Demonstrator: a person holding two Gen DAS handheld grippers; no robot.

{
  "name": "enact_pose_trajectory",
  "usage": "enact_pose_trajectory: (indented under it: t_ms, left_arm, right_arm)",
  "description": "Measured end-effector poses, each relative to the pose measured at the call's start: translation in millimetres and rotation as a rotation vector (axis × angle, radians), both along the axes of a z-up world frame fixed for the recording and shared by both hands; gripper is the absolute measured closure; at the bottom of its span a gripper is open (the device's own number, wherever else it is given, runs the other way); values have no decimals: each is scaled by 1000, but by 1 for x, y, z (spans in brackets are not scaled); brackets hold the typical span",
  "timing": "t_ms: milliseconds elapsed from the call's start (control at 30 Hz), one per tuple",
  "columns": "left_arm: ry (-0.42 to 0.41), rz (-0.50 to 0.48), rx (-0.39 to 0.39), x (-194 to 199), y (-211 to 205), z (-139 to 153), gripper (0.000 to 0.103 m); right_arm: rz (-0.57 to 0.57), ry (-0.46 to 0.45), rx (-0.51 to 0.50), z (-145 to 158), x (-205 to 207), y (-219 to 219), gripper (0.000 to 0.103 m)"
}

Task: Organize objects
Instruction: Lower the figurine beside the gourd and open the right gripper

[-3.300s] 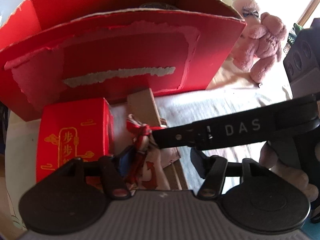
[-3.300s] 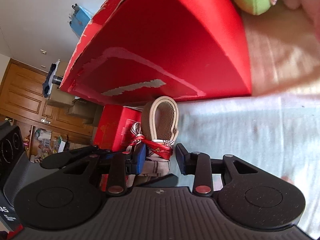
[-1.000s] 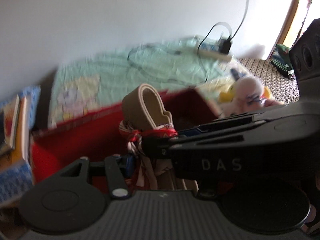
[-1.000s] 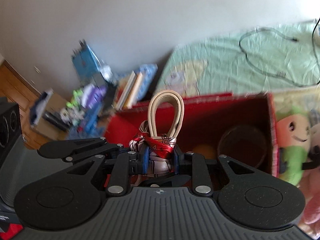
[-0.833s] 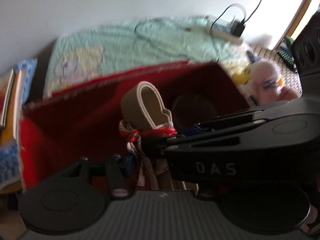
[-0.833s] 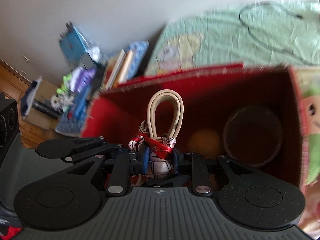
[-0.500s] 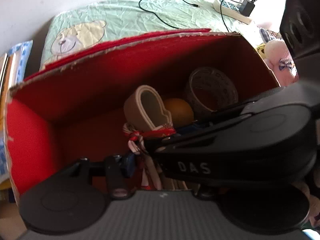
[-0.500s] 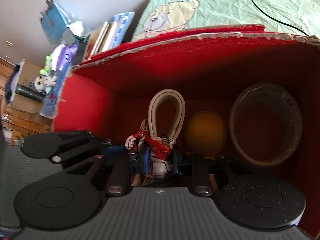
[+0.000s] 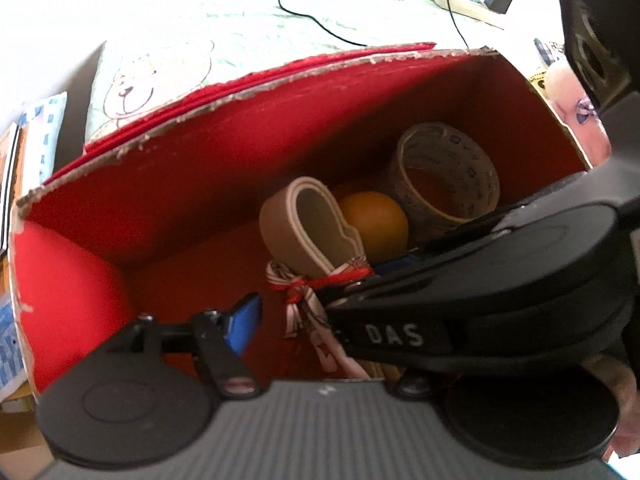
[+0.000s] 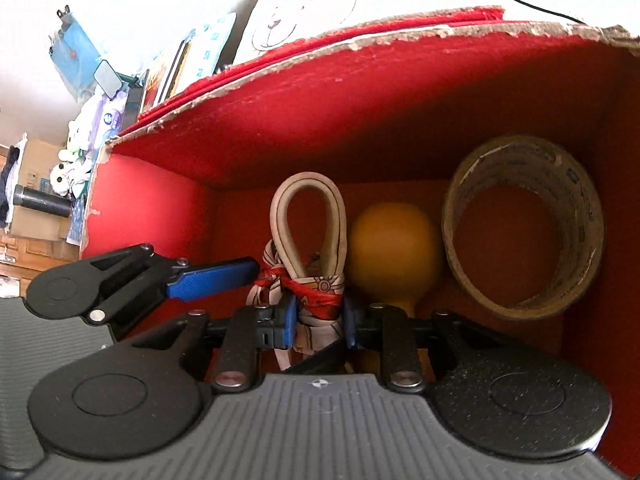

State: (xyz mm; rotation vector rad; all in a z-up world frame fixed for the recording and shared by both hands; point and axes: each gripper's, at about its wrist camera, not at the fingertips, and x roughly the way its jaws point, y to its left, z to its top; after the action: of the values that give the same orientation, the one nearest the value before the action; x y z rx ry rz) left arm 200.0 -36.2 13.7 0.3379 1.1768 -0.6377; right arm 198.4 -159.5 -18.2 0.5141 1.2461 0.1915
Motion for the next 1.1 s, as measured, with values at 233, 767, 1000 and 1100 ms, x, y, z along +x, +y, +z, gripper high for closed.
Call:
enact_pose_trajectory:
  t_ms: [233, 767, 1000, 1100]
  left_arm:
    - [-3, 38, -4, 5, 3, 2, 19]
    - [-29, 87, 13, 5, 7, 6, 12]
    - [-30, 87, 26, 8, 1, -4, 13]
    - [-26, 72, 33, 9, -5, -8, 17]
  right_arm:
    - [-25, -26, 23, 1, -4, -5, 77]
    - [-71, -17, 46, -5, 3, -8, 72]
    - [-82, -17, 27, -7, 5, -5, 74]
    - [-63, -2, 30, -8, 6, -5, 76]
